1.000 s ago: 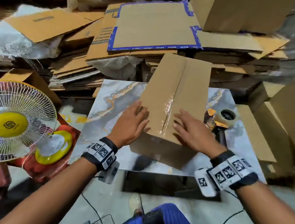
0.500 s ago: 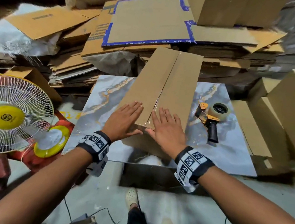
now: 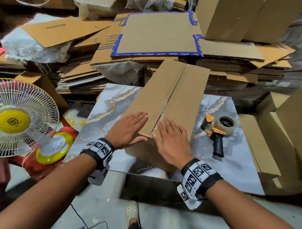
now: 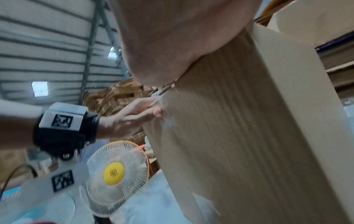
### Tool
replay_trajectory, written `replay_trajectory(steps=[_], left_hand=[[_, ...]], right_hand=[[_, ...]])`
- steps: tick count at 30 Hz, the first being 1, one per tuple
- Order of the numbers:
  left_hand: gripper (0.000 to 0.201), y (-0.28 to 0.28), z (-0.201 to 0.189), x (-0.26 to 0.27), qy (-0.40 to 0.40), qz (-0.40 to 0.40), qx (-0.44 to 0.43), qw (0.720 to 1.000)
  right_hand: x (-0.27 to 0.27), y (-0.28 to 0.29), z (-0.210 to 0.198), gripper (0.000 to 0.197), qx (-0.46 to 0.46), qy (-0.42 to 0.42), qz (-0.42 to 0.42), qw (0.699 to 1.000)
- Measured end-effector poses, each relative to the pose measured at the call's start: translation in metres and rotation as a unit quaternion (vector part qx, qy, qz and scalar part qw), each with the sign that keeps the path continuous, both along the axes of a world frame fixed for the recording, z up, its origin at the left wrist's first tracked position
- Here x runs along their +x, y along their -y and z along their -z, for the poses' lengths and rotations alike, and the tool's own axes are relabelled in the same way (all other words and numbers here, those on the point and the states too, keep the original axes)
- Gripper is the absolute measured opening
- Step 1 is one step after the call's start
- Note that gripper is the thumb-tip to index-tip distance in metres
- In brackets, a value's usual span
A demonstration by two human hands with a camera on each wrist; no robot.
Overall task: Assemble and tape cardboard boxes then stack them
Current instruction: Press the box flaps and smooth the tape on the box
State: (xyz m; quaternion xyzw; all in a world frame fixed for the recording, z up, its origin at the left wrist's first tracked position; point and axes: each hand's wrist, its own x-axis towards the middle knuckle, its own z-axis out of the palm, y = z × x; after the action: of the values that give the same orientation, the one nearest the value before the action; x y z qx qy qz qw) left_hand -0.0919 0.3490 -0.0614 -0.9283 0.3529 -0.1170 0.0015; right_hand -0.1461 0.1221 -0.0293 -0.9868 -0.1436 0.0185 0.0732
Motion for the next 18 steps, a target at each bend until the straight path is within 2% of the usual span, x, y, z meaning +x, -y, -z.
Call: replay_trajectory(steps=[3,7,10,14,16,18], left_hand=[[0.090,-0.001,-0.001,0.000,0.002,-0.001,-0.002,1.000],[0.092,0.001,0.000,0.000,0.002,-0.006,-0.001,1.000],[0.094,0.002,0.000,-0.001,0.000,-0.016,0.004,1.000],[0.094,0.002,0.000,-0.002,-0.005,-0.024,0.002,1.000],[0.093,0.002,0.001,-0.004,-0.003,-0.029,0.002,1.000],[0.091,0.004,0.001,-0.008,0.000,-0.038,-0.003,0.999]], right_hand=[[0.006,-0.003,-0.003,0.074,0.010,-0.024,0.045,0.999],[0.026,0.004,-0.006,0.075,0.016,-0.096,0.126,0.987],[0.039,0.009,-0.007,0.075,0.054,-0.077,0.186,0.978],[0.023,0.000,-0.003,0.095,0.028,-0.079,0.157,0.984],[0.017,0.000,-0.001,0.086,0.040,-0.063,0.152,0.986],[0.018,0.004,0.000,0.075,0.094,-0.039,0.200,0.974]])
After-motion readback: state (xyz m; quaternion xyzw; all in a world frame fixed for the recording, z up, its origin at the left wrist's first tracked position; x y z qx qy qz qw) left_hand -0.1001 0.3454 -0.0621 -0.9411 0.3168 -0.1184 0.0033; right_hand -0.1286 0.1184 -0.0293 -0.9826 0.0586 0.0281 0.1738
